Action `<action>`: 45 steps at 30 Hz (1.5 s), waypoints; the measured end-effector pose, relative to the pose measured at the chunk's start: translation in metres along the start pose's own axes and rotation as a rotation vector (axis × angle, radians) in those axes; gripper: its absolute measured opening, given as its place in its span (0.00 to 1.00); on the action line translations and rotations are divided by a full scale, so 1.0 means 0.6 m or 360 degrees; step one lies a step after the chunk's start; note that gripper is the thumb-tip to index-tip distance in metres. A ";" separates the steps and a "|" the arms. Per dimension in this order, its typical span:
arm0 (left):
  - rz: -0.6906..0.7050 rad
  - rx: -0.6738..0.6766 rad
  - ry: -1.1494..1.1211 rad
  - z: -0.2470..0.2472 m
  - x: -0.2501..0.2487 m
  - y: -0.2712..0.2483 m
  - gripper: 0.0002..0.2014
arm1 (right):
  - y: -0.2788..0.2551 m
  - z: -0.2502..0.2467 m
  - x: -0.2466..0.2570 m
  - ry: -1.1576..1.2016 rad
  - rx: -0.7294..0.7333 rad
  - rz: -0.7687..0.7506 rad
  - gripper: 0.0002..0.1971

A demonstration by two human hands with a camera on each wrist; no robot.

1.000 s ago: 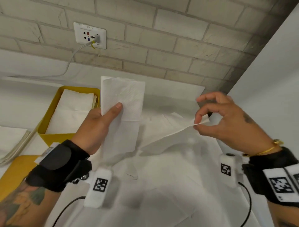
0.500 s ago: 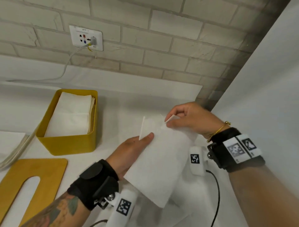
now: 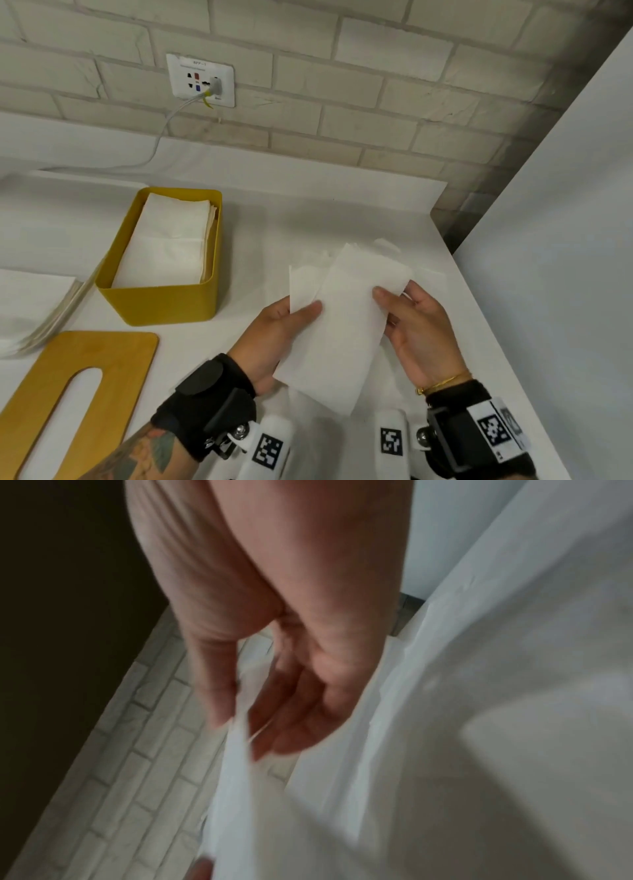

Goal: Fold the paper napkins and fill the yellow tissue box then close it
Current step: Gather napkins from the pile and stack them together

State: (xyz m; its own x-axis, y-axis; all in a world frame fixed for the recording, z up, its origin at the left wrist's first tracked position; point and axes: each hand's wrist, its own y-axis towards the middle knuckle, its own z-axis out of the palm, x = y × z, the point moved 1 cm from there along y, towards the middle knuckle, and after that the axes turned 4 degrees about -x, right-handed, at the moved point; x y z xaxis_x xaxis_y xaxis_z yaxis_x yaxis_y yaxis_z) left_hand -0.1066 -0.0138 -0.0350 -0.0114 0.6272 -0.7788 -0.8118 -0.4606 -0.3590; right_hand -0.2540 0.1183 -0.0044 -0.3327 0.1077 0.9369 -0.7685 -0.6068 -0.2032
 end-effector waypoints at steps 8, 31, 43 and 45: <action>0.0017 -0.0146 -0.0213 -0.005 -0.017 0.012 0.22 | -0.063 -0.002 0.074 0.0191 0.0527 -0.0320 0.21; 0.0112 -0.0010 0.0015 0.022 -0.015 -0.025 0.21 | -0.014 0.049 -0.016 -0.0926 -0.0145 -0.0324 0.24; 0.0331 -0.0395 -0.0033 -0.021 -0.062 -0.008 0.19 | -0.062 0.027 -0.082 -0.0933 0.0294 0.0197 0.33; 0.0361 -0.0441 -0.0061 -0.035 -0.072 -0.013 0.16 | -0.065 0.012 -0.071 -0.1029 0.0407 0.0279 0.30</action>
State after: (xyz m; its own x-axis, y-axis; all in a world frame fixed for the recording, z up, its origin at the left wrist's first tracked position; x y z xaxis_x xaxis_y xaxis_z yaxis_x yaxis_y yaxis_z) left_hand -0.0876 -0.0503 -0.0095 -0.1994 0.5102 -0.8366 -0.5970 -0.7403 -0.3091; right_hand -0.2059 0.1318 -0.0343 0.0117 -0.4483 0.8938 -0.5548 -0.7466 -0.3672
